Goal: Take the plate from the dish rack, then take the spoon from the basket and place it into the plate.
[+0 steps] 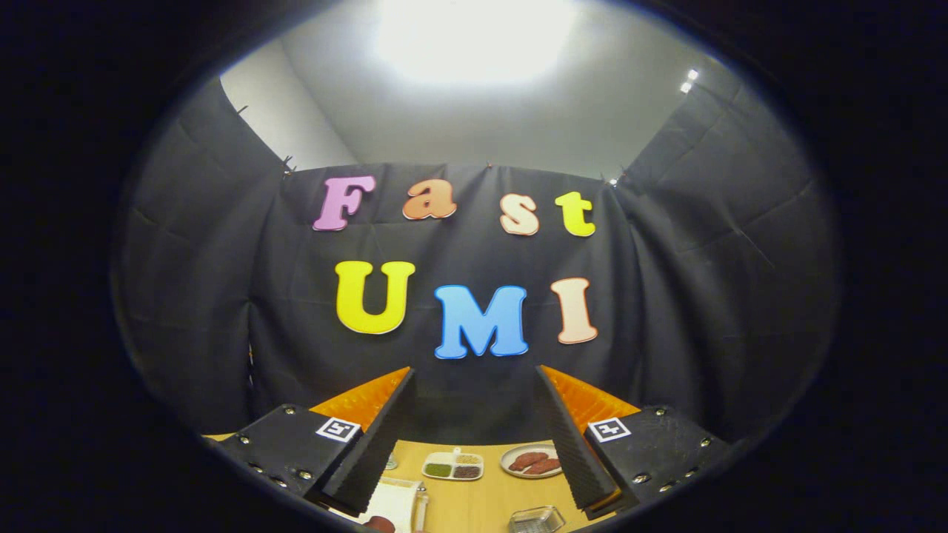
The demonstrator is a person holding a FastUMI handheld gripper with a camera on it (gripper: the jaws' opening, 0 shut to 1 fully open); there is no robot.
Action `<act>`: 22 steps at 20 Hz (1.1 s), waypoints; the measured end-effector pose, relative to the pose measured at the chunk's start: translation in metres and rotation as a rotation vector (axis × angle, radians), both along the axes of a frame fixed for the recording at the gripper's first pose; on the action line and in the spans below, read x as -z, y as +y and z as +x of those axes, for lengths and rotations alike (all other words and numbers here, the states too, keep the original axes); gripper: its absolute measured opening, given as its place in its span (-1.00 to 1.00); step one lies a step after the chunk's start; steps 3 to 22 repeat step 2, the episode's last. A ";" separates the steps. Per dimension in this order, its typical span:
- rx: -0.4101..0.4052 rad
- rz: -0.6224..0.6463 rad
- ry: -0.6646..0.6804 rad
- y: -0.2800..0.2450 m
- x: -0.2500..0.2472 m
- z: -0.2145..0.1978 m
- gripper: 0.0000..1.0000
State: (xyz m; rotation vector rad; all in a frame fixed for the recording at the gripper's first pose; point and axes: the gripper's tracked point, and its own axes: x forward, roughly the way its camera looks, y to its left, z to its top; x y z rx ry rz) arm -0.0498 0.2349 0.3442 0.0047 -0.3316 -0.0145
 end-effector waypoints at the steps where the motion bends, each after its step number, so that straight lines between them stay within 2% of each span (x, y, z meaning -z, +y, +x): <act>1: 0.027 0.006 -0.020 -0.024 0.000 0.004 0.92; 2: 0.063 0.004 -0.035 -0.050 0.004 0.006 0.92; 22: 0.063 0.004 -0.035 -0.050 0.004 0.006 0.92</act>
